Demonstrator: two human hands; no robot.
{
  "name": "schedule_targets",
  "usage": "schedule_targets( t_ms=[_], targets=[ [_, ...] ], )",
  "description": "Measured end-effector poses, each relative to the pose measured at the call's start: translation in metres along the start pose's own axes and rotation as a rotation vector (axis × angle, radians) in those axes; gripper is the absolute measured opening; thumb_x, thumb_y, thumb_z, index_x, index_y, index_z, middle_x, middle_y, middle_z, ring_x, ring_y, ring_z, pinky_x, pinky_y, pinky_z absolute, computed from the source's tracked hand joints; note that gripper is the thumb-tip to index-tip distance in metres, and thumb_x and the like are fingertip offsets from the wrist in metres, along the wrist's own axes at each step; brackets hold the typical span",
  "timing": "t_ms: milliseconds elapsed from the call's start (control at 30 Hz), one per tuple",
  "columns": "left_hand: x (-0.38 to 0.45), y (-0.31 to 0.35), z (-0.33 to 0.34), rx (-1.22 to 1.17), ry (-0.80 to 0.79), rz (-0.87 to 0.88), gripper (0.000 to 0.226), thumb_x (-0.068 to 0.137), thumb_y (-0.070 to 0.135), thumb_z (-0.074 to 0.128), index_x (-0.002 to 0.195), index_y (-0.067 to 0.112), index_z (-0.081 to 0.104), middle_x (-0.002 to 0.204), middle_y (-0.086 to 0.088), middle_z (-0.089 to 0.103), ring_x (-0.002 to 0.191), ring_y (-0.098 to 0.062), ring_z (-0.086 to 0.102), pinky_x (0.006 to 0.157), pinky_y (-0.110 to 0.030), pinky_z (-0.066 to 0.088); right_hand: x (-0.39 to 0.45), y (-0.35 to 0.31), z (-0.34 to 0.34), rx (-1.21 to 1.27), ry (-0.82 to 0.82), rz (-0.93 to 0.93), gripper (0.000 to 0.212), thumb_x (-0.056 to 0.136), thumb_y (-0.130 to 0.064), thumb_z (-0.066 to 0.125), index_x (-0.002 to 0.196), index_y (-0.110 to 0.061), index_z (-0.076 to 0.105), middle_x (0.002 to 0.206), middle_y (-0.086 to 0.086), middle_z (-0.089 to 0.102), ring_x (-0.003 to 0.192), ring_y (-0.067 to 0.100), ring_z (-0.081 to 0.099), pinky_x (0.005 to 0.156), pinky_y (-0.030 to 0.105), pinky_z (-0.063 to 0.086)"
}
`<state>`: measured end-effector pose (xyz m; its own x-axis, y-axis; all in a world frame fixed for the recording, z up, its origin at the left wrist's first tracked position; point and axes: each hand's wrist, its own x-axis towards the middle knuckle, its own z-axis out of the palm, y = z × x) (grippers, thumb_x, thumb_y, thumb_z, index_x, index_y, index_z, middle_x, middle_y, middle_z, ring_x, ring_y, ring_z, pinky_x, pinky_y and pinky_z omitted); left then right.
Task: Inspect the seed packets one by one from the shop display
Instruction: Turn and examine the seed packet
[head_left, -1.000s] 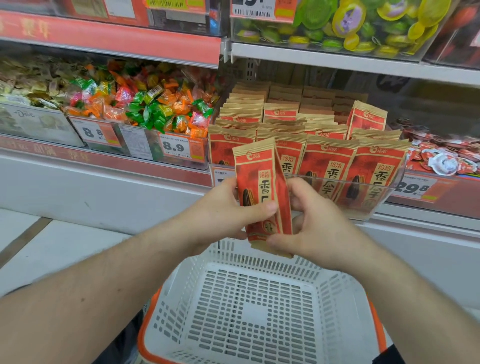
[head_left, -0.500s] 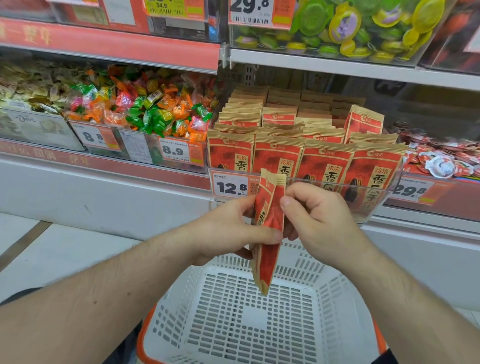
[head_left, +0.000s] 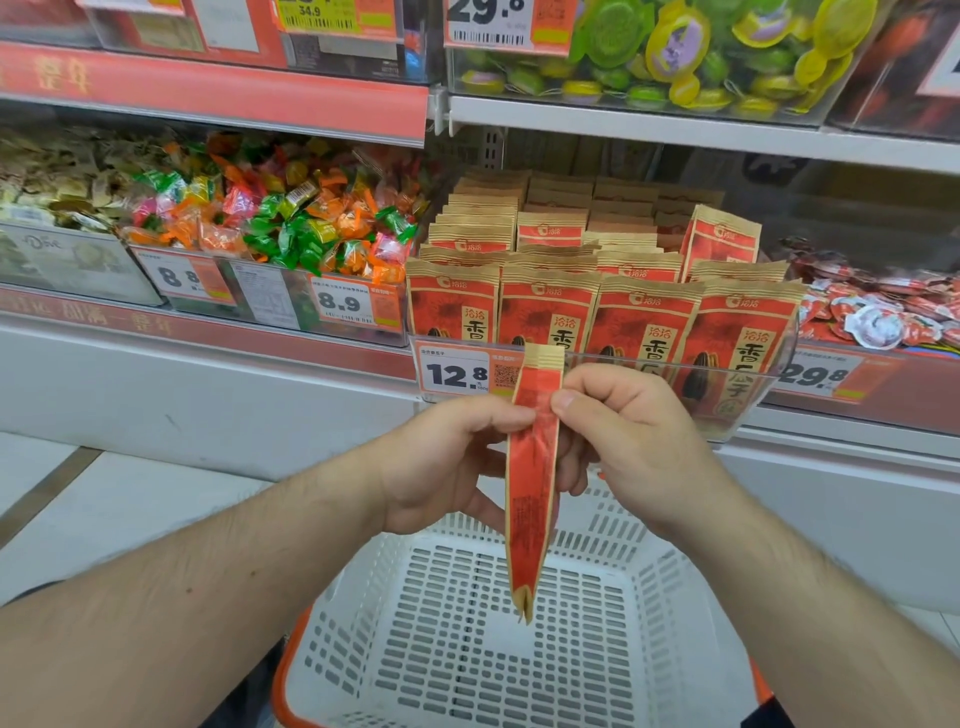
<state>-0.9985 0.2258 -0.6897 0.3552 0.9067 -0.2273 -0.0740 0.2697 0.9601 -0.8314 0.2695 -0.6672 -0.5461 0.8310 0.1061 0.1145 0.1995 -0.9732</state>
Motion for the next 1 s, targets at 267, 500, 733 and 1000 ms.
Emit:
schedule_targets(
  t_ms=[267,500,733,1000],
  targets=[
    [-0.002,0.002,0.002,0.052,0.135,-0.044,0.035,0.082,0.046,0.052,0.088,0.017,0.07,0.097,-0.005,0.069,0.095,-0.025,0.061,0.071,-0.043,0.055,0.002,0.004,-0.002,-0.08,-0.014,0.021,0.028,0.099,-0.006,0.051,0.072,-0.004,0.059,0.058,0.012,0.063,0.047,0.021,0.059,0.049,0.035,0.049],
    [-0.004,0.011,0.002,-0.078,0.336,-0.01,0.032,0.098,0.034,0.049,0.074,0.019,0.063,0.075,0.001,0.064,0.084,-0.025,0.061,0.07,-0.046,0.057,-0.005,-0.003,-0.011,-0.559,-0.424,0.198,0.03,0.083,-0.033,0.075,0.07,-0.007,0.07,0.065,0.009,0.07,0.066,0.029,0.069,0.064,0.047,0.057],
    [-0.003,0.009,-0.002,-0.118,0.344,-0.003,0.031,0.097,0.035,0.049,0.072,0.02,0.061,0.073,0.004,0.062,0.083,-0.025,0.059,0.069,-0.046,0.057,-0.005,-0.005,-0.008,-0.544,-0.491,0.251,0.025,0.095,-0.013,0.061,0.079,0.005,0.068,0.07,0.01,0.073,0.066,0.017,0.071,0.072,0.037,0.061],
    [-0.001,0.009,-0.003,-0.133,0.338,-0.011,0.028,0.097,0.035,0.049,0.077,0.019,0.059,0.075,0.001,0.061,0.076,-0.023,0.061,0.071,-0.048,0.057,-0.004,-0.001,-0.011,-0.52,-0.513,0.232,0.023,0.097,-0.01,0.059,0.083,0.004,0.07,0.07,0.008,0.074,0.067,0.016,0.07,0.068,0.029,0.058]
  ],
)
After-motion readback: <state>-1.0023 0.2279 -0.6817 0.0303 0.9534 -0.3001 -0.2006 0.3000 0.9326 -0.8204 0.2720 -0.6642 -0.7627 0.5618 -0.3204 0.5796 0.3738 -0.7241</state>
